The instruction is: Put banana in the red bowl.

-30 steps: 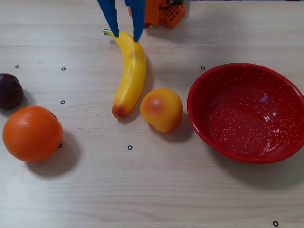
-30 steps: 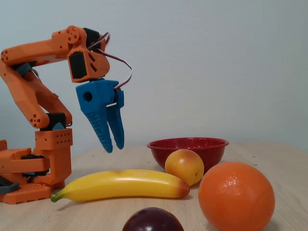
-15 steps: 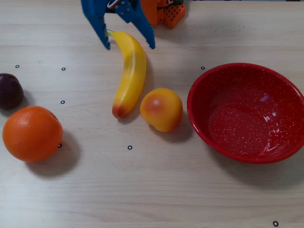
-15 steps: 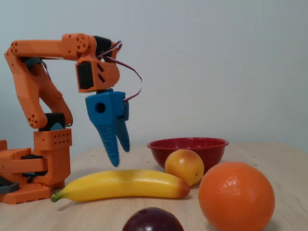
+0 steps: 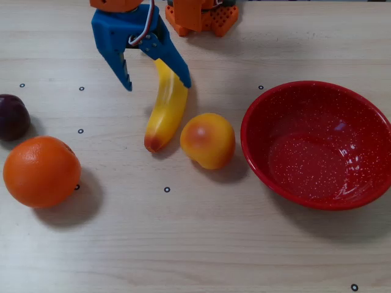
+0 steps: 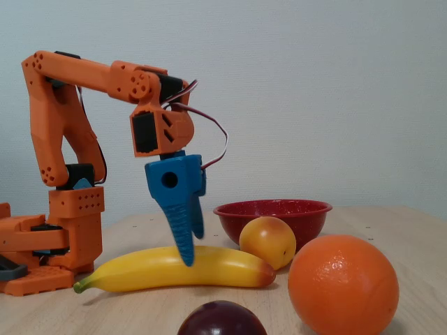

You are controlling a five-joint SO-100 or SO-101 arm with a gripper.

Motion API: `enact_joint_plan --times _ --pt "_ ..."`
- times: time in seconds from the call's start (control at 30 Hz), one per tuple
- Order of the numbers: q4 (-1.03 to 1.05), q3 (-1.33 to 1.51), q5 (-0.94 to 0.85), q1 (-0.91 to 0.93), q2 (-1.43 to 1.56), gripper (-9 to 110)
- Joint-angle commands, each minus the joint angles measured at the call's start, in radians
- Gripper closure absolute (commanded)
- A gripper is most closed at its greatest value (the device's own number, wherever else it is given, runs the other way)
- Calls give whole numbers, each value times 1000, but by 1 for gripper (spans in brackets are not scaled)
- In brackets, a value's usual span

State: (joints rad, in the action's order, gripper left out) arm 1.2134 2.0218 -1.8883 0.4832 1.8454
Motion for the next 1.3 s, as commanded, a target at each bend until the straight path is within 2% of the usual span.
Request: enact_joint_plan --times 0.0,0.17,0.4,0.9,1.27 --pt "69 -98 -12 -3 25 61" --pt "146 -109 25 -37 21 62" --pt "152 -58 95 -92 29 63" --pt "-52 37 130 -132 -34 64" --pt "-91 43 98 -133 -107 65"
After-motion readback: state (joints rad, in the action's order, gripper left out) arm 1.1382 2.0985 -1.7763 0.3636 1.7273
